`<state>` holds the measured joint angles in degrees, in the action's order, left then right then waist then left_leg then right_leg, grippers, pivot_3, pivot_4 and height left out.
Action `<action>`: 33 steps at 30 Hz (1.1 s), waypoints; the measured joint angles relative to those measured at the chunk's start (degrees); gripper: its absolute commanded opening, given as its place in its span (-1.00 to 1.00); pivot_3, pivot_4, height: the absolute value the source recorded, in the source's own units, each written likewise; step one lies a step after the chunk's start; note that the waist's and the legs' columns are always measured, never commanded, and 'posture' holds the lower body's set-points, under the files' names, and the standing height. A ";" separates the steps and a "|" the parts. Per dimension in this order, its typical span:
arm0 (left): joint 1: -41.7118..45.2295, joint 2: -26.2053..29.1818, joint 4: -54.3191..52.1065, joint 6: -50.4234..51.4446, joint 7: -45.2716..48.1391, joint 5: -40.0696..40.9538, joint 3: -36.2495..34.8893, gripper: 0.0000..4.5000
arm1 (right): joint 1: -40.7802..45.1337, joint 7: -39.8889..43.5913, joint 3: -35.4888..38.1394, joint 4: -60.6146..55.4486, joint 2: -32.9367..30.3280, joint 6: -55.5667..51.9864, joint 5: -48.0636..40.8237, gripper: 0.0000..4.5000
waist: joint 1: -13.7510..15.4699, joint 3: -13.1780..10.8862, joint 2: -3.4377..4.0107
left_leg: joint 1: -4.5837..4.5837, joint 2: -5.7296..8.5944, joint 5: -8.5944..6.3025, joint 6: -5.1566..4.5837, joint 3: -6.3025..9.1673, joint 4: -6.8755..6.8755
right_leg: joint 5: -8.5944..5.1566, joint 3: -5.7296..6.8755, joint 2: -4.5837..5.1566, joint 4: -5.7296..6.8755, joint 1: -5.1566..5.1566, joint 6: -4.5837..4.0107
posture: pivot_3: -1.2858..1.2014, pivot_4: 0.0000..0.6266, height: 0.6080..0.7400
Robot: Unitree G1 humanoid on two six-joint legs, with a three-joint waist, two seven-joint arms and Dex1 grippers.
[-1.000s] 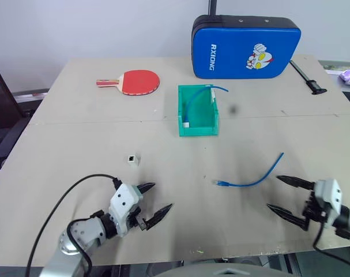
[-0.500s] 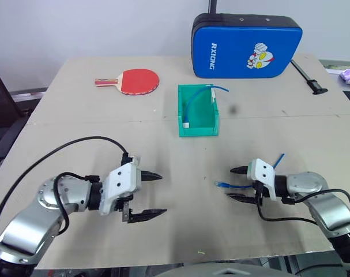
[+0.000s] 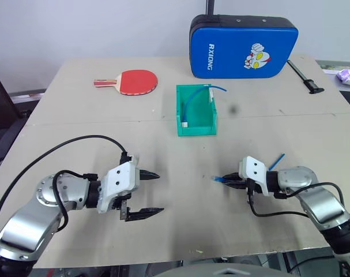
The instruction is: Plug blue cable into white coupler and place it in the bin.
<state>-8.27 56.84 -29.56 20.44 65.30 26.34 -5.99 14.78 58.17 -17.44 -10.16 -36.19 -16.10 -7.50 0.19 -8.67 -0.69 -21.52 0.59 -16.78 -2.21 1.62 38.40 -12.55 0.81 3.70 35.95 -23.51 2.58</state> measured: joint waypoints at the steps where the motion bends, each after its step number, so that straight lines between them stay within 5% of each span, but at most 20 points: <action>1: 0.10 -0.23 0.42 -0.09 -0.02 -0.33 0.18 1.00 | 2.96 0.15 -0.21 2.01 0.89 0.55 0.58 -0.93 | -0.12 -0.01 0.01 | 0.00 0.00 0.01 0.02 0.02 0.00 | 0.02 0.01 -0.01 0.00 -0.01 0.03 | 0.03 -0.52 1.00; 5: 3.05 -1.70 3.04 -1.04 -0.50 -2.14 2.50 1.00 | 14.60 2.50 -3.67 13.29 5.61 2.43 2.92 -0.80 | -0.76 -0.02 0.00 | 0.00 0.00 0.05 0.08 0.02 -0.01 | 0.08 0.01 -0.07 0.00 -0.01 0.10 | 0.03 -0.52 1.00; 14: 17.26 -6.68 7.54 0.53 -2.60 -6.39 10.65 1.00 | 20.16 5.24 -4.80 22.67 7.40 8.80 5.04 0.95 | -0.29 -0.02 -0.01 | -0.27 0.15 0.20 0.35 0.16 -0.03 | 0.08 -0.02 0.02 -0.09 -0.12 0.13 | 0.03 -0.52 1.00; 19: 29.49 -13.08 15.73 2.14 -4.10 -10.50 17.51 1.00 | 10.81 3.13 4.90 8.15 4.88 2.16 -3.00 0.98 | 0.71 -0.04 0.01 | -0.32 0.21 0.20 0.35 0.27 0.03 | 0.10 0.03 -0.01 -0.01 -0.12 0.19 | 0.03 -0.52 1.00; 24: 40.30 -18.49 29.10 -0.34 -0.13 -15.56 24.97 1.00 | -8.47 -1.93 15.60 -10.15 2.50 -6.71 -12.44 0.98 | 0.70 -0.01 -0.02 | -0.29 0.27 0.07 0.12 0.28 0.04 | 0.11 0.03 -0.07 0.04 -0.08 0.20 | 0.03 -0.52 1.00; 33: 53.02 -27.59 53.50 -11.43 6.84 -22.05 30.90 1.00 | -29.71 -11.39 21.28 -18.94 5.60 -4.79 -13.07 0.98 | 0.11 0.00 -0.08 | -0.15 0.25 0.06 0.06 0.21 0.23 | 0.11 -0.13 -0.21 0.36 -0.06 0.23 | 0.03 -0.52 1.00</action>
<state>44.75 29.25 23.94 9.01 72.14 4.29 24.91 -14.93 46.78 3.84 -29.10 -30.59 -20.89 -20.58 0.31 -8.67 -0.77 -21.67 0.85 -16.72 -2.14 1.83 38.63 -12.44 0.68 3.49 36.32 -23.57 2.80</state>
